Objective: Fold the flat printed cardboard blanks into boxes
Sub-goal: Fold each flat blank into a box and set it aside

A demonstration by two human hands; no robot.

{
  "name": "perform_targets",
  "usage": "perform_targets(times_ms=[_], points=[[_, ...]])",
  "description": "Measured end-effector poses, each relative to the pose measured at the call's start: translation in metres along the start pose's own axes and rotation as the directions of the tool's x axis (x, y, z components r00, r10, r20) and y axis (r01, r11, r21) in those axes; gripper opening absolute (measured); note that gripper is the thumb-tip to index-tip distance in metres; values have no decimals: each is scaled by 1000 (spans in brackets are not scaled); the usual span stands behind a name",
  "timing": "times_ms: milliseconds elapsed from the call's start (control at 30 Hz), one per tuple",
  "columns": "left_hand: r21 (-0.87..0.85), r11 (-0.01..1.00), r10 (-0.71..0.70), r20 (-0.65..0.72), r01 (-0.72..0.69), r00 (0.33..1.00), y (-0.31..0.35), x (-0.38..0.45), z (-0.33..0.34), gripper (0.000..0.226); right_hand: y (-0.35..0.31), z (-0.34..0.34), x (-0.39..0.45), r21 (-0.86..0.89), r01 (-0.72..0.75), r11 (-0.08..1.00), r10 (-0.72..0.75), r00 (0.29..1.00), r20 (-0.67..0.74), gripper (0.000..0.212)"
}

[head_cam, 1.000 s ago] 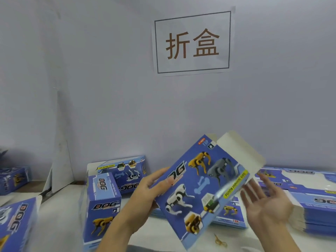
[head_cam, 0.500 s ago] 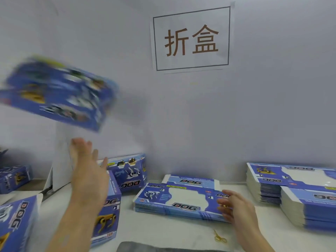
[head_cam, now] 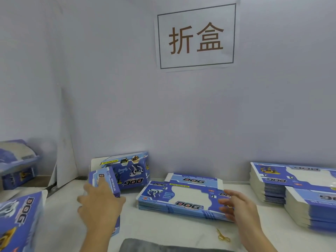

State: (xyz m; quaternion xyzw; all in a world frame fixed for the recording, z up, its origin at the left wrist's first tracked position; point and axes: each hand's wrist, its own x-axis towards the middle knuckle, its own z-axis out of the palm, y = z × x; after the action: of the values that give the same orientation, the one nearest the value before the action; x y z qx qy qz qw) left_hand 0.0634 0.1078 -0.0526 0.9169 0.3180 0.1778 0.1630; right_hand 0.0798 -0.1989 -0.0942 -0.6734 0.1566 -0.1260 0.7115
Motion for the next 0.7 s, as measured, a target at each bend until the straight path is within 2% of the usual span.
perform_targets(times_ms=[67, 233, 400, 500, 600, 700], points=[[4, 1000, 11, 1, -11, 1000, 1, -1, -8, 74, 1, 1, 0, -23, 9, 1000, -9, 1000, 8, 31], [-115, 990, 70, -58, -77, 996, 8, -5, -48, 59, -4, 7, -5, -110, 95, 989, -88, 994, 63, 28], [-198, 953, 194, -179, -229, 965, 27, -25, -85, 64, -23, 28, -22, -93, 98, 991, -64, 947, 315, 25], [-243, 909, 296, -198, -339, 934, 37, -37, -98, 59, -36, 42, -38, -21, -19, 1000, 27, 868, 495, 34], [-279, 862, 371, -218, -422, 903, 43, -48, -112, 56, -45, 53, -50, 82, -188, 979, 96, 773, 628, 55], [-468, 702, 501, -212, -537, 839, 41, -57, -125, 45, -51, 58, -55, 148, -345, 927, 128, 662, 739, 74]])
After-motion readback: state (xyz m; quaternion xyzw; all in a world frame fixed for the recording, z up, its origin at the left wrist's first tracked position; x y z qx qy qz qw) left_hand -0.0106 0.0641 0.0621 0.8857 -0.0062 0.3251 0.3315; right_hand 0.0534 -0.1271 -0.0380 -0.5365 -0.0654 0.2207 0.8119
